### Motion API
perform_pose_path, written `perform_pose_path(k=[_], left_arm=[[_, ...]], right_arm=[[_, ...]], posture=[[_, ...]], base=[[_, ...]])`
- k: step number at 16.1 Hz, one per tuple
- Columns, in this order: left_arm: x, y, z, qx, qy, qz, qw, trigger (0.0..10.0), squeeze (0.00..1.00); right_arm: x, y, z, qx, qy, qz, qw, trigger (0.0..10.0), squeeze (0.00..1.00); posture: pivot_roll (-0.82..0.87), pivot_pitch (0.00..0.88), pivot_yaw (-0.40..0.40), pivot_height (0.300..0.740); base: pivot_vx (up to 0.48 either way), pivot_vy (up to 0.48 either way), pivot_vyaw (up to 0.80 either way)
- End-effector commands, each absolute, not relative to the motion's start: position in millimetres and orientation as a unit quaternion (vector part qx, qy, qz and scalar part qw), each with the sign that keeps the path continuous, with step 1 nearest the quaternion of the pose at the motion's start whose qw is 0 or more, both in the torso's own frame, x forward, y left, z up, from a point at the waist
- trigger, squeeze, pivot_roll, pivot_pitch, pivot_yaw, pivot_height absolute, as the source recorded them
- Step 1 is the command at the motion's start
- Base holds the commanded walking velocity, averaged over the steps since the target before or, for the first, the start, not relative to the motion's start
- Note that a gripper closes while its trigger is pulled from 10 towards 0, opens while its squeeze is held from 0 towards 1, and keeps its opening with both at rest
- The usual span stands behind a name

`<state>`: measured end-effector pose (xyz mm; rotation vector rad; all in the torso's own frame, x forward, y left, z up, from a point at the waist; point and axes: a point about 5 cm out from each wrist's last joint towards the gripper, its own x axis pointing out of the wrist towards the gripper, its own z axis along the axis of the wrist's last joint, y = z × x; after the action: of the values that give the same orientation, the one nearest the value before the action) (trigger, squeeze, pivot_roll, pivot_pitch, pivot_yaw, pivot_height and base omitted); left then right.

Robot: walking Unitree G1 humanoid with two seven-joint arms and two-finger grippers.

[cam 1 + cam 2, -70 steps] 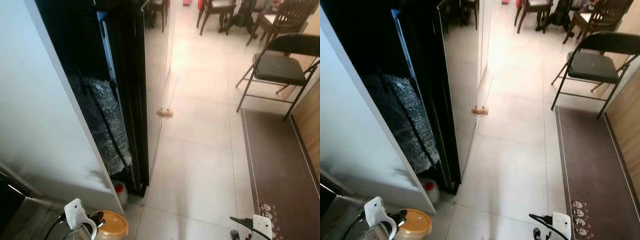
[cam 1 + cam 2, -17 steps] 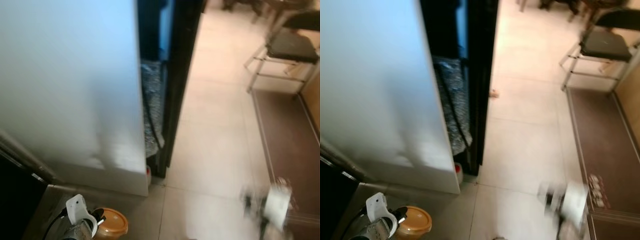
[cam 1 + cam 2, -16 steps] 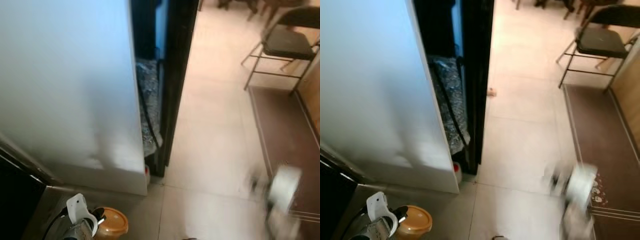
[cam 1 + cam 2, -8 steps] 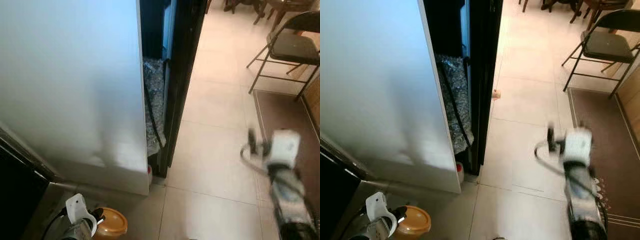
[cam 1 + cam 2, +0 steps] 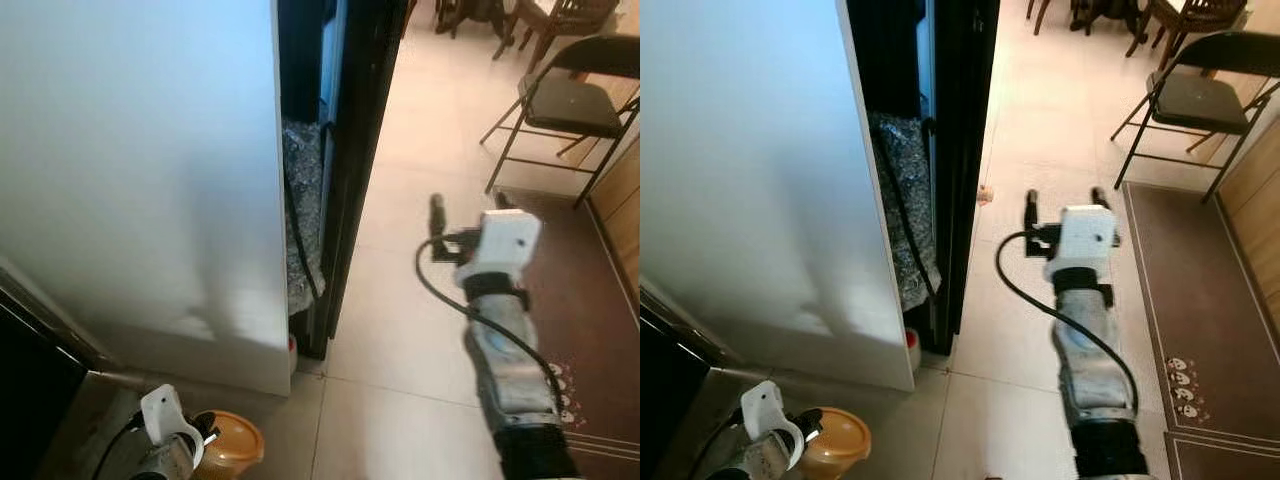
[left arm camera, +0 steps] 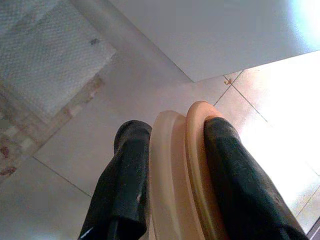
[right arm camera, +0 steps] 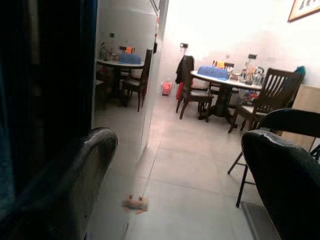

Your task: Restocking fridge

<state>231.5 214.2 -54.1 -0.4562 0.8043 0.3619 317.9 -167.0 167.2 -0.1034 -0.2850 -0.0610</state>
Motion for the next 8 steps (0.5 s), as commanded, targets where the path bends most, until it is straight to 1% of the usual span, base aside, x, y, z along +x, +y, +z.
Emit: perform_pose_path(k=[1, 2, 3, 4, 5, 6, 8], left_arm=[[226.4, 211.8, -58.1, -0.218, 0.398, 0.177, 0.873, 10.0, 0.00], [221.6, 213.6, -60.7, -0.213, 0.402, 0.177, 0.873, 10.0, 0.00], [208.8, 222.6, -65.9, -0.206, 0.408, 0.182, 0.871, 10.0, 0.00], [207.5, 224.2, -66.3, -0.205, 0.408, 0.183, 0.871, 10.0, 0.00], [205.7, 231.2, -65.6, -0.198, 0.409, 0.186, 0.871, 10.0, 0.00], [205.1, 234.7, -65.0, -0.197, 0.407, 0.192, 0.871, 10.0, 0.00], [206.5, 238.5, -63.0, -0.198, 0.401, 0.189, 0.874, 10.0, 0.00]], right_arm=[[316.5, -166.8, 172.5, -0.048, -0.147, -0.033, 0.987, 10.0, 0.00], [315.2, -166.8, 173.2, -0.048, -0.145, -0.035, 0.988, 10.0, 0.00], [314.5, -165.7, 174.0, -0.039, -0.141, -0.040, 0.988, 10.0, 0.00], [314.0, -164.8, 174.4, -0.038, -0.138, -0.040, 0.989, 10.0, 0.00], [313.9, -155.0, 175.5, -0.035, -0.131, -0.018, 0.991, 10.0, 0.00], [314.4, -150.6, 173.6, -0.043, -0.122, -0.008, 0.992, 10.0, 0.00], [315.1, -148.5, 177.2, -0.022, -0.125, -0.008, 0.992, 10.0, 0.00]], posture=[[-0.30, 0.042, -0.006, 0.740], [-0.30, 0.042, 0.008, 0.740], [-0.31, 0.048, 0.015, 0.740], [-0.30, 0.048, 0.018, 0.740], [-0.29, 0.064, 0.027, 0.740], [-0.28, 0.053, 0.028, 0.740], [-0.29, 0.069, 0.032, 0.740]], base=[[0.000, 0.000, 0.00], [0.000, 0.000, 0.00], [0.000, 0.000, 0.00], [0.000, 0.000, 0.00], [0.000, 0.000, 0.00], [0.000, 0.000, 0.00], [0.000, 0.000, 0.00]])
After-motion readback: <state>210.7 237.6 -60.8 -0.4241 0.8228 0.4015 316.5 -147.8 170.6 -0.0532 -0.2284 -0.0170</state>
